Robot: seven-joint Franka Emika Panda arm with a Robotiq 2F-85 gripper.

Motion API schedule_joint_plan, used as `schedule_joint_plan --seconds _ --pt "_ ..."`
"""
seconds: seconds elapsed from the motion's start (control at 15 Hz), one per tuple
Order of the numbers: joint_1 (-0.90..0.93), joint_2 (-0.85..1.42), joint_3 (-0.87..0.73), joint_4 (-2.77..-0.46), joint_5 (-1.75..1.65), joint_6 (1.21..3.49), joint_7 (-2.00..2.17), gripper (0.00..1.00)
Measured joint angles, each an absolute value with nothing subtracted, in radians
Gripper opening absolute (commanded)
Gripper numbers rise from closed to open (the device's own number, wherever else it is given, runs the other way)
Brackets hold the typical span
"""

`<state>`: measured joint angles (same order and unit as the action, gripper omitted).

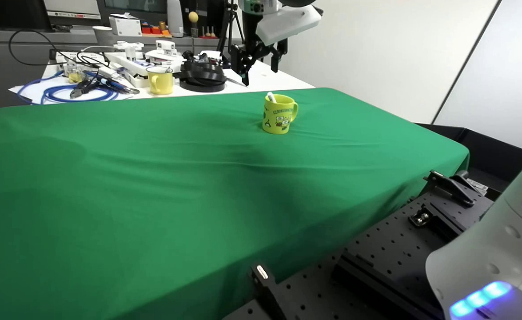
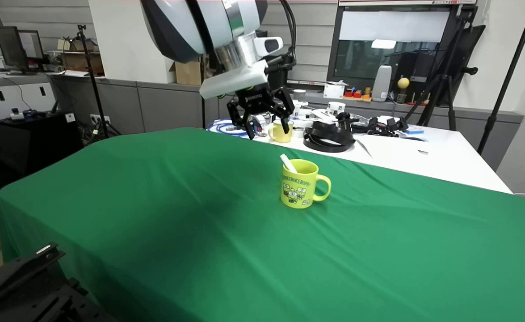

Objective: Pick up the marker from the yellow cup and place it on the table

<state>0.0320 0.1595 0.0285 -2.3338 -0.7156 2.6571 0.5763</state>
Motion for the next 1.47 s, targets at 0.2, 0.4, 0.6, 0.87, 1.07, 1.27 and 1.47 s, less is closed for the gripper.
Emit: schedule_joint_plan --seconds 0.2,0.4,0.6,0.87,1.07,1.27,1.47 --pt "0.03 0.188 0.014 -2.33 -0.752 2.676 0.589 1.0" --pt "0.031 0.207 -0.001 -2.326 -0.79 2.682 0.604 1.0" --pt "0.031 0.221 -0.017 -2.32 -0.814 2.688 0.62 1.0" --pt "0.031 0.235 -0.034 -2.315 -0.843 2.688 0.635 1.0" --pt "0.031 0.238 -0.042 -2.313 -0.853 2.688 0.641 1.0" --pt "0.031 0.243 -0.05 -2.31 -0.868 2.688 0.649 1.0" --pt "0.031 0.25 -0.056 -2.303 -0.881 2.688 0.653 1.0"
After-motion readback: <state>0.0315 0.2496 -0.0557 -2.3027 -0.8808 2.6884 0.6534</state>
